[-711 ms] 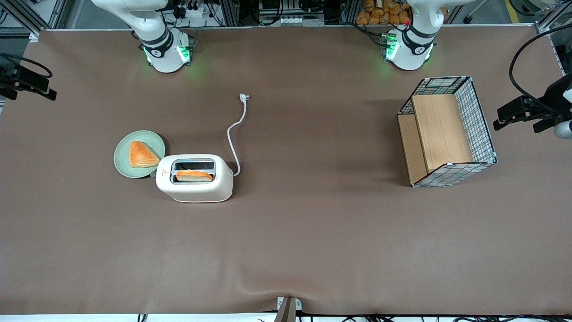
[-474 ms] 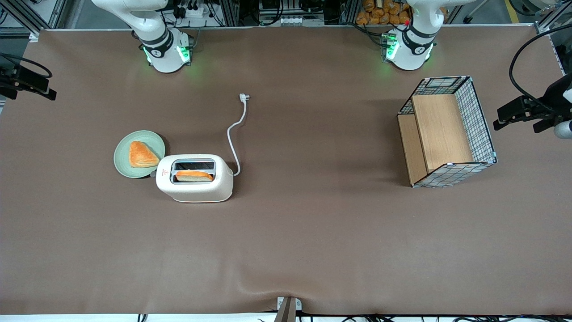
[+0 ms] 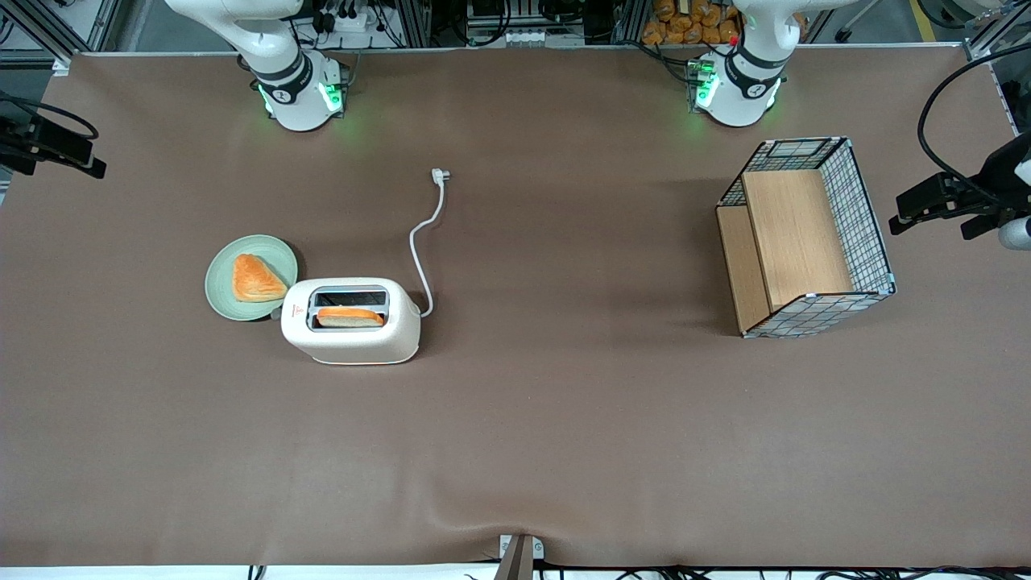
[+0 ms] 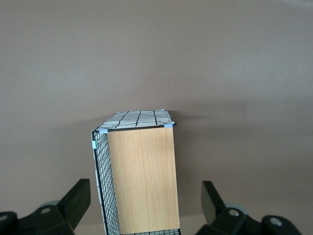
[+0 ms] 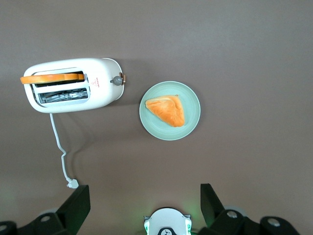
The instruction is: Press toaster button with right arm
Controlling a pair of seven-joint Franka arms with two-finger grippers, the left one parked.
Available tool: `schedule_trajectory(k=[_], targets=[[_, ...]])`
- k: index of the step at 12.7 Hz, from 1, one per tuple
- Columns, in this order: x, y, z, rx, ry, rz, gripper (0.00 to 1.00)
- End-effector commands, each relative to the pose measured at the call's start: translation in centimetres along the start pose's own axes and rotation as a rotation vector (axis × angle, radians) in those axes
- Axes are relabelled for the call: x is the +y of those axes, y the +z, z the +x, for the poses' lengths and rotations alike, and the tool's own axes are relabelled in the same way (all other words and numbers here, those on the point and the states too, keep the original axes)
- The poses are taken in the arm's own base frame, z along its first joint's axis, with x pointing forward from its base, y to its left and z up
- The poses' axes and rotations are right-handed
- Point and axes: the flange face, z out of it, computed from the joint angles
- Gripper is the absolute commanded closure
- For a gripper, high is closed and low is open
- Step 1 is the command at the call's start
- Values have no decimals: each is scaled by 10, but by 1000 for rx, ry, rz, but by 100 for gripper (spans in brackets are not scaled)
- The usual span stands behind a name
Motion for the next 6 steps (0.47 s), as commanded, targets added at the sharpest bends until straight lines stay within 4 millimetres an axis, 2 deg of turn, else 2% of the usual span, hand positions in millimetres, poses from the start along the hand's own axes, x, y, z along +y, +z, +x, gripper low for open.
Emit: schedule_trajectory(k=[1, 6], targets=[[-8, -2, 3, -14, 5, 0, 0], [-15, 33, 13, -76, 3, -3, 0]])
